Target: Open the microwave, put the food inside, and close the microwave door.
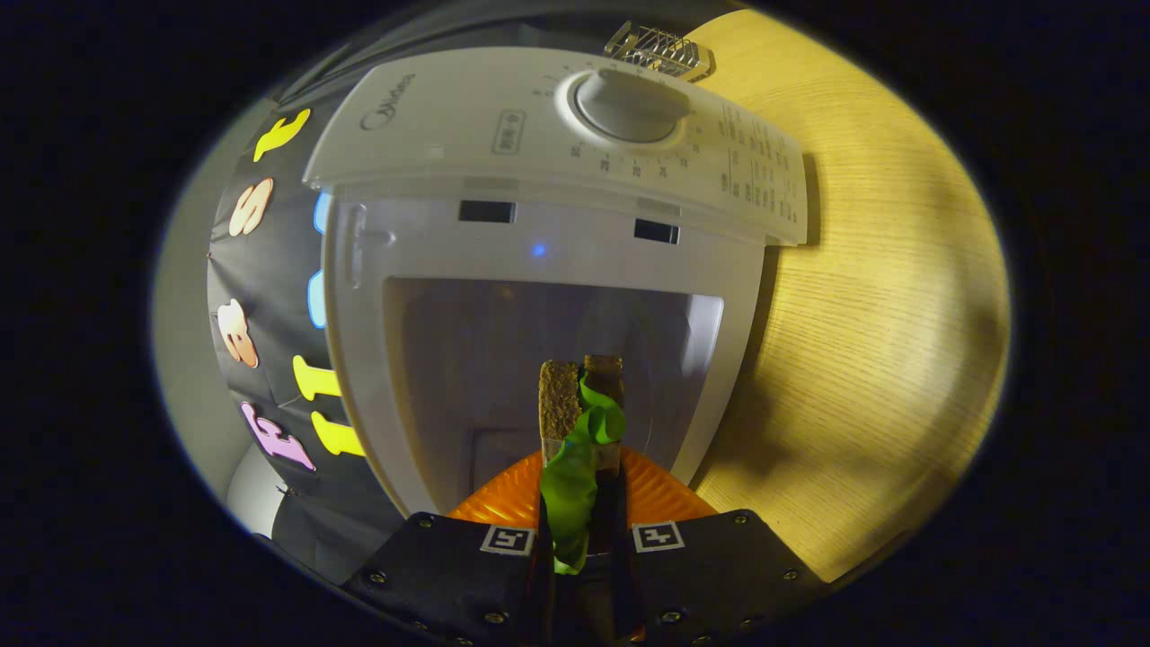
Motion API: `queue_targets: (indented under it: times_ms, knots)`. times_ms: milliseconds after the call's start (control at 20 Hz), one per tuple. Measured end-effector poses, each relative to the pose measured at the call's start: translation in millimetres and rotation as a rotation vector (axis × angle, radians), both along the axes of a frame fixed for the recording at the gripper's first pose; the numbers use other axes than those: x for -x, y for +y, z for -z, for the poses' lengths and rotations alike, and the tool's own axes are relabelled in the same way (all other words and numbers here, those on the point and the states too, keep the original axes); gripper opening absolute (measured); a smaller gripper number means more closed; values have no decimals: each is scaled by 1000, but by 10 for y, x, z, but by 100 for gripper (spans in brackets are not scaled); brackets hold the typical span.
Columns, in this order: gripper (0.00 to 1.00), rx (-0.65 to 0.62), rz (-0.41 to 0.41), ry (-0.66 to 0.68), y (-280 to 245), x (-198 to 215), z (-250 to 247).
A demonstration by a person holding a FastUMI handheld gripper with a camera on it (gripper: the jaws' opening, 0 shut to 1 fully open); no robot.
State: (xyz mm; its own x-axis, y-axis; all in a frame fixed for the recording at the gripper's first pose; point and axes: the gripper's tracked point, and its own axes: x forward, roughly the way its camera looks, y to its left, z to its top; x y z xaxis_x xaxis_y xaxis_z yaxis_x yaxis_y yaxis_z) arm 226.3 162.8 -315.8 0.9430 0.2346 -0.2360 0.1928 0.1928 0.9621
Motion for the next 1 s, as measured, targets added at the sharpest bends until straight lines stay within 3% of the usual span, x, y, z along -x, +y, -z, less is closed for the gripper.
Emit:
queue_targets:
  times_ms: [250, 700, 750, 850, 1000]
  knots:
    - [25, 25, -9, -5, 190, -354, 189]
    - [25, 3, 154, -20, 179, -791, 251]
    - [36, 1, 155, -10, 182, -782, 250]
    - [44, 13, 157, 9, 148, -753, 238]
    - [67, 20, 148, -15, 129, -698, 49]
